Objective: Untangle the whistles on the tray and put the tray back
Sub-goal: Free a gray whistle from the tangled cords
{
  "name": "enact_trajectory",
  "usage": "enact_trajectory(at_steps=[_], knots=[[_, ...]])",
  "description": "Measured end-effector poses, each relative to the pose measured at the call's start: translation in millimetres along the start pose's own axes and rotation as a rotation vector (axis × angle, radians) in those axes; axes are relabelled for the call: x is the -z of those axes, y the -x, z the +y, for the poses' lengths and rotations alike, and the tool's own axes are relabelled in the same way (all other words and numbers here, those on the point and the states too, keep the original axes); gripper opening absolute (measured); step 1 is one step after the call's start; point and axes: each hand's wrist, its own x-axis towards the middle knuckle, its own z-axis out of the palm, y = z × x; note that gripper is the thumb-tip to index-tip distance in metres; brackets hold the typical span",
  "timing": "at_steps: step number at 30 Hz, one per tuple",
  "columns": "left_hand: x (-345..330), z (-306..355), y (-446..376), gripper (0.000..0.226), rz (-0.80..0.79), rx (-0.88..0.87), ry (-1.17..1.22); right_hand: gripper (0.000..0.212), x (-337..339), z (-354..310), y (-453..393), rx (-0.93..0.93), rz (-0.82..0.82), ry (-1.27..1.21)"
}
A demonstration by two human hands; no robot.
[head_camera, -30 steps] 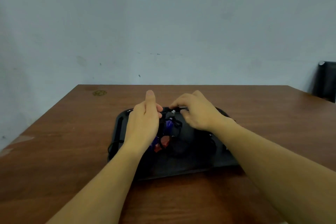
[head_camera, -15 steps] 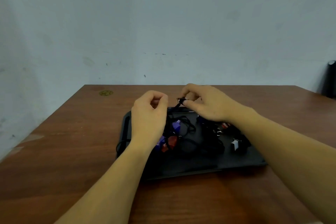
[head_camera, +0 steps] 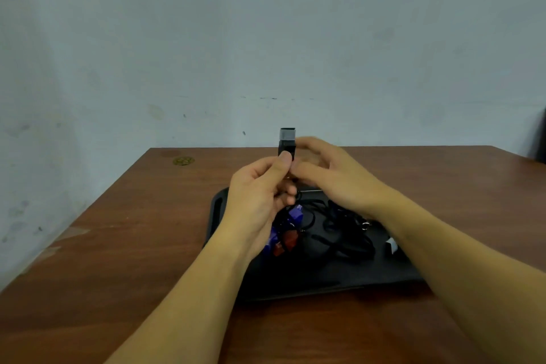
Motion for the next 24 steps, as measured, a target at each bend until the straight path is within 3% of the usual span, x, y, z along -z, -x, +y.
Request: enact_trajectory(at_steps=[4,7,10,14,19,24], knots=[[0.0,3.9,0.2,0.021,0.069,0.023,0.115,0.019,-6.2,10.6,1.9,-0.019,-0.015,-0.087],[6.5,7.1,-4.4,0.016,0.193,-0.021,0.075,0.017,-1.5,11.7,0.8,0.002,0.067,0.032],[12.1,3.0,-8.6,0.015,0.277,-0.11,-0.173,0.018,3.0,7.7,1.3,0.062,0.055,0.247],[13.3,-4.1,-9.9,0.009,0.338,-0.199,-0.465,0.019,8.0,-12.1,6.7,0.135,0.011,0.275],[14.4,-3.6,-8.0,0.006,0.258,-0.266,-0.737,0.017,15.7,-20.9,1.7,0.199,0.079,0.345],[10.6,-2.1,-3.5,0.005,0.174,-0.242,-0.744,0.019,31.6,-17.5,-6.6,0.214,0.203,0.402]])
